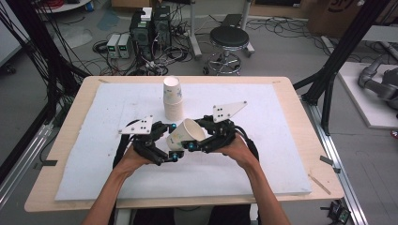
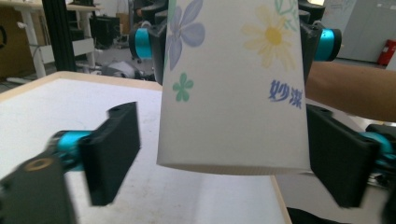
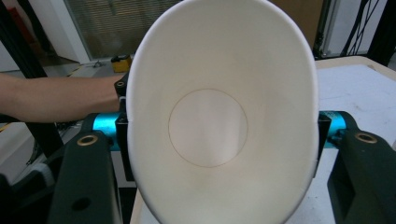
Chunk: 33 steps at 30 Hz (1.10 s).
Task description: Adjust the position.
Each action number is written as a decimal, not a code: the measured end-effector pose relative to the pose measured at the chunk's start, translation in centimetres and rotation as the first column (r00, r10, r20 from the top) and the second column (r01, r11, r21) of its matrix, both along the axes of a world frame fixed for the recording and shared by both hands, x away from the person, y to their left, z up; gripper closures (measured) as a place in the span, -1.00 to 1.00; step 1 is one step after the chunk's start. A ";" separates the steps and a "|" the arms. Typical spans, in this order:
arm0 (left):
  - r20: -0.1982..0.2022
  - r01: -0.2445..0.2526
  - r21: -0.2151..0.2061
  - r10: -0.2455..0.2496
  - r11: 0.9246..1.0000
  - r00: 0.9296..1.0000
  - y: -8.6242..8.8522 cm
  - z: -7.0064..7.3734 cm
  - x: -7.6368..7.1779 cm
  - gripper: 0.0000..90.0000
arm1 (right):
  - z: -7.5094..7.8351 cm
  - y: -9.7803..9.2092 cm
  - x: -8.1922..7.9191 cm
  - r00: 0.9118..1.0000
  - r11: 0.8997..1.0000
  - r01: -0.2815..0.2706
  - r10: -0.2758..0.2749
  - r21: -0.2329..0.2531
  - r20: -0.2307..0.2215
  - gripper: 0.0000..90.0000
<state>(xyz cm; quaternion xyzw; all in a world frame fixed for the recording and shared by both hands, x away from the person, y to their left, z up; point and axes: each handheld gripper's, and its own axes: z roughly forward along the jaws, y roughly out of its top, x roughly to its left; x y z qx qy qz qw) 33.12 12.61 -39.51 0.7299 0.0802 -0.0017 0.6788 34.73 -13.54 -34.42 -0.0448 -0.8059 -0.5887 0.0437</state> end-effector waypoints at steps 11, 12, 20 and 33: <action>0.020 -0.112 0.105 0.111 0.988 0.994 0.8 0.1 -0.4 -0.85 | 0.3 -0.6 0.1 0.999 0.999 0.039 -0.039 -0.026 0.018 -0.20; 0.024 -0.138 0.119 0.136 0.983 0.990 1.2 0.1 -0.4 -0.85 | 0.3 -0.7 0.1 0.998 0.998 0.054 -0.053 -0.034 0.022 -0.20; 0.037 -0.345 0.233 0.346 0.909 0.938 4.8 -1.0 -1.6 -0.85 | 0.3 -1.6 0.5 0.984 0.977 0.178 -0.173 -0.114 0.052 -0.21; 0.052 -0.617 0.276 0.629 0.737 0.776 9.8 -4.8 -3.9 -0.85 | 1.0 -2.4 1.7 0.923 0.842 0.385 -0.357 -0.377 0.146 -0.21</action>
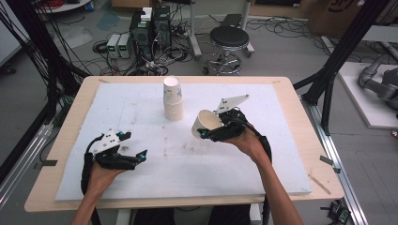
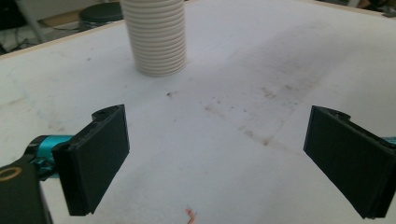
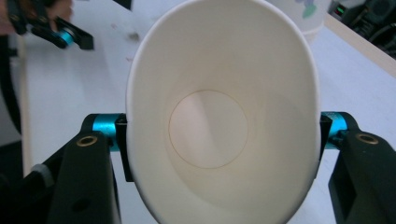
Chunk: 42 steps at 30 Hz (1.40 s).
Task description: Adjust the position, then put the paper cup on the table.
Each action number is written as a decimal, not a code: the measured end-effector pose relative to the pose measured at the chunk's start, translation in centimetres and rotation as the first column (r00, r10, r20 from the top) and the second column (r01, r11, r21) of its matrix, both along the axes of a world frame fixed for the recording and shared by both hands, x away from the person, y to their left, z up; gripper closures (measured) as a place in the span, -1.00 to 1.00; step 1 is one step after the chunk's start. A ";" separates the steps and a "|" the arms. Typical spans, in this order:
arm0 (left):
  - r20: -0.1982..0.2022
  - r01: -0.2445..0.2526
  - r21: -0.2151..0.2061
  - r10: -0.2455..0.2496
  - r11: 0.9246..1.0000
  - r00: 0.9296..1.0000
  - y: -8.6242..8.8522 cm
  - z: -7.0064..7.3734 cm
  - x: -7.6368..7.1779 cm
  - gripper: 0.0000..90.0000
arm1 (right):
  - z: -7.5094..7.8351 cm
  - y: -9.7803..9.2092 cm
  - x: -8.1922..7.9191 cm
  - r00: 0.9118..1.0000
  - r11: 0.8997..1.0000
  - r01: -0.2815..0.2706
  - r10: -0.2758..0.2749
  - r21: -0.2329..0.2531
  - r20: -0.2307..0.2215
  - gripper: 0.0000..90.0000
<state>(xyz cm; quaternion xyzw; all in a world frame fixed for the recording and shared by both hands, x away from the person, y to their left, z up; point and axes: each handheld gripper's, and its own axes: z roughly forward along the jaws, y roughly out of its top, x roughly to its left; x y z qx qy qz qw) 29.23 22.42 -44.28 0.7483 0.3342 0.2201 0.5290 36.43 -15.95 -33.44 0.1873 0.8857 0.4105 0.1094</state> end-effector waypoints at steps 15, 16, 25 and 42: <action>0.015 -0.058 -0.048 0.059 0.997 0.998 1.2 -1.9 -0.1 -0.84 | 0.5 0.0 0.2 0.999 0.996 0.036 -0.037 -0.080 -0.016 -0.21; 0.012 -0.061 -0.053 0.062 0.997 0.998 1.3 -1.9 -0.1 -0.84 | 0.5 0.0 0.2 0.999 0.996 0.035 -0.036 -0.082 -0.012 -0.21; 0.024 -0.062 -0.058 0.064 0.996 0.998 1.3 -2.0 -0.2 -0.84 | 0.6 0.0 0.4 0.999 0.996 0.041 -0.042 -0.082 -0.013 -0.21; 0.020 -0.054 -0.051 0.055 0.997 0.998 1.3 -2.0 -0.1 -0.84 | -2.4 3.0 2.2 0.995 0.967 0.082 -0.092 -0.242 -0.032 -0.21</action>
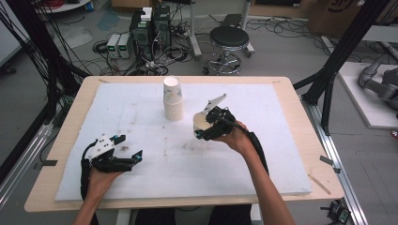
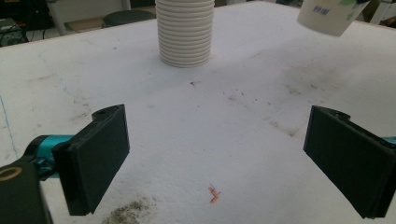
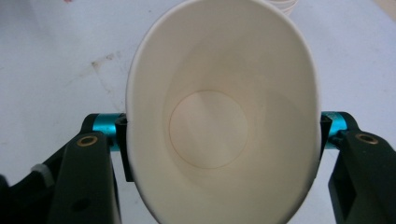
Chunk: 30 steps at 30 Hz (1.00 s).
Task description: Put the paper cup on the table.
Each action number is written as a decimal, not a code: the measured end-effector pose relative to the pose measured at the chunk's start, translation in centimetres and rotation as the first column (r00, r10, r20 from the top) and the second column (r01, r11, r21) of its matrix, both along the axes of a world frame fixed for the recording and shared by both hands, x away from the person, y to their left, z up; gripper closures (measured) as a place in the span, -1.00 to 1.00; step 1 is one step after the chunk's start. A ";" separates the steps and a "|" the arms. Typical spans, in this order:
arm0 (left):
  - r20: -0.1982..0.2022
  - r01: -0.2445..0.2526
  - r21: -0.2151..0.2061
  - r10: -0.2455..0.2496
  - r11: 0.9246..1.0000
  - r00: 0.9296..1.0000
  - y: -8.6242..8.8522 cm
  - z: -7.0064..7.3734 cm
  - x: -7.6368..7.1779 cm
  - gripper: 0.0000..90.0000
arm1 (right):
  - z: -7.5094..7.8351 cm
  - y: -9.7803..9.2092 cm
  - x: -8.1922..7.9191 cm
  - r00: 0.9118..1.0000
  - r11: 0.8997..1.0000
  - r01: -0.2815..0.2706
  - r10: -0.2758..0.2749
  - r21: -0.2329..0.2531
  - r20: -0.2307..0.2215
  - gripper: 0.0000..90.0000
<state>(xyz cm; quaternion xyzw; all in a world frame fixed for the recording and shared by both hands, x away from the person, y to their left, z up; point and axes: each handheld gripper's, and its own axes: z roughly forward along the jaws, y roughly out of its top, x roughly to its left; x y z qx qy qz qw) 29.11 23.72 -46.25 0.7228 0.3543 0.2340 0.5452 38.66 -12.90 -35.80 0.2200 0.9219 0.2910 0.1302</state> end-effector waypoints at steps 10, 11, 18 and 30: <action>-0.008 0.003 0.003 -0.003 1.000 1.000 -0.1 0.0 0.0 -0.84 | -2.4 2.1 1.1 0.999 0.998 0.004 -0.007 -0.066 -0.039 -0.21; -0.007 0.002 0.004 -0.002 1.000 1.000 -0.1 0.0 0.0 -0.84 | -2.6 2.3 1.2 0.999 0.997 0.003 -0.006 -0.074 -0.045 -0.21; -0.005 0.003 0.007 -0.003 1.000 1.000 -0.1 0.0 0.0 -0.84 | -3.5 3.2 1.5 0.998 0.995 -0.012 0.005 -0.104 -0.069 -0.21; -0.008 0.002 0.007 -0.002 1.000 1.000 -0.1 0.0 0.1 -0.84 | -4.2 3.5 1.8 0.996 0.993 -0.011 0.002 -0.116 -0.085 -0.23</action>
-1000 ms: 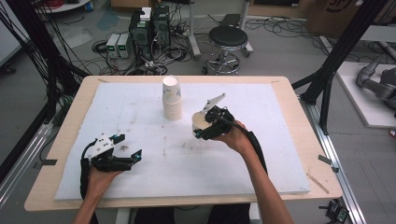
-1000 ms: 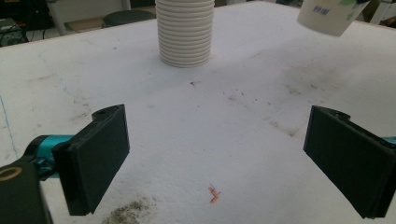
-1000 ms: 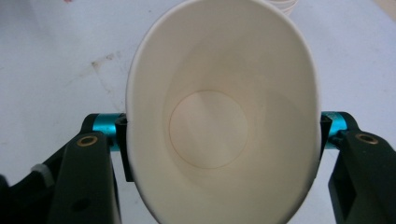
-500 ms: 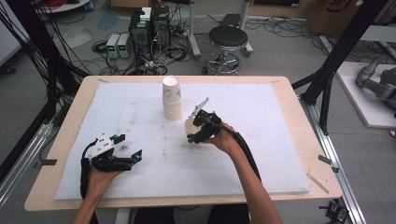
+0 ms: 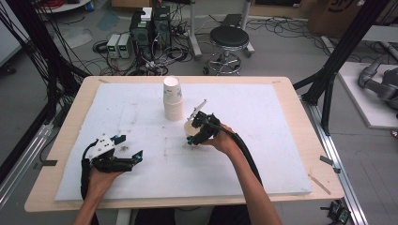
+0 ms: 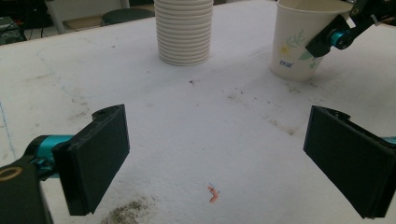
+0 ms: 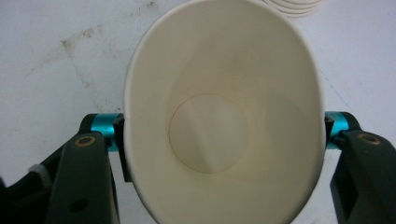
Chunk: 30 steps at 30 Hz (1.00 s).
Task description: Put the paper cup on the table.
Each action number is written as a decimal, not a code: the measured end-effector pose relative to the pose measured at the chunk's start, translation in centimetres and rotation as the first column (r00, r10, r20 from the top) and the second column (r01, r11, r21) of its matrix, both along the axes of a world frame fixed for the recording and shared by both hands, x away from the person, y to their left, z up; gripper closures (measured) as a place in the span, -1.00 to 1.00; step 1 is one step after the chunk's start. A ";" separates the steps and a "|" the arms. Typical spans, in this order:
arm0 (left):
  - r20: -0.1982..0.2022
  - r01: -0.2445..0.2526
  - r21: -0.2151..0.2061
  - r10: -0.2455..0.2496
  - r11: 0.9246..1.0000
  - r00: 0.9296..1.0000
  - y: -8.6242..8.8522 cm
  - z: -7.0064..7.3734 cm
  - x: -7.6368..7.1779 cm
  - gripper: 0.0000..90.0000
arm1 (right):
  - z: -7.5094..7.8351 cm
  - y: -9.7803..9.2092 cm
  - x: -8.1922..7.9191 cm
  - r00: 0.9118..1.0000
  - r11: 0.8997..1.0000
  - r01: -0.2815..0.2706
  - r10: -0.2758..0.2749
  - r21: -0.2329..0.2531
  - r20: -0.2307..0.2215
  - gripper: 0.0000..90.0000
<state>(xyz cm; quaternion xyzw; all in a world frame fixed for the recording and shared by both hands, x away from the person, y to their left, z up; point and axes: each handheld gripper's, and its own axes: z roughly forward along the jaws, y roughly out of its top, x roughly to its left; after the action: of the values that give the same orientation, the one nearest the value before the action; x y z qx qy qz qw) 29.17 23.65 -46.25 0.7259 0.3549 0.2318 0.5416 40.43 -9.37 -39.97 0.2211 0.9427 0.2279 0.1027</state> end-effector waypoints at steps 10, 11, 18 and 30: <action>0.000 0.003 -0.003 -0.003 1.000 1.000 0.1 0.0 0.0 -0.84 | -0.6 0.2 0.2 1.000 1.000 0.016 -0.016 -0.009 -0.010 -0.62; -0.001 0.001 -0.006 -0.001 1.000 1.000 0.1 0.0 0.0 -0.84 | -0.6 0.2 0.2 1.000 1.000 0.012 -0.012 -0.009 -0.010 -0.67; -0.002 0.000 -0.011 0.000 1.000 1.000 0.1 0.0 0.0 -0.84 | -0.6 0.1 0.3 1.000 1.000 0.020 -0.020 -0.014 0.005 -0.67; -0.002 0.000 -0.015 0.000 1.000 1.000 0.1 0.0 0.0 -0.84 | -0.7 -3.5 -1.5 0.998 0.992 0.056 -0.057 0.116 0.002 -0.67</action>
<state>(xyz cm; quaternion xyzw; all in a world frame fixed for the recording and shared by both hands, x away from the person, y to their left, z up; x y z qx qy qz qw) 29.19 23.76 -46.28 0.7221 0.3573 0.2286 0.5466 38.97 -12.85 -40.70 0.2528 0.9209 0.2798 0.0984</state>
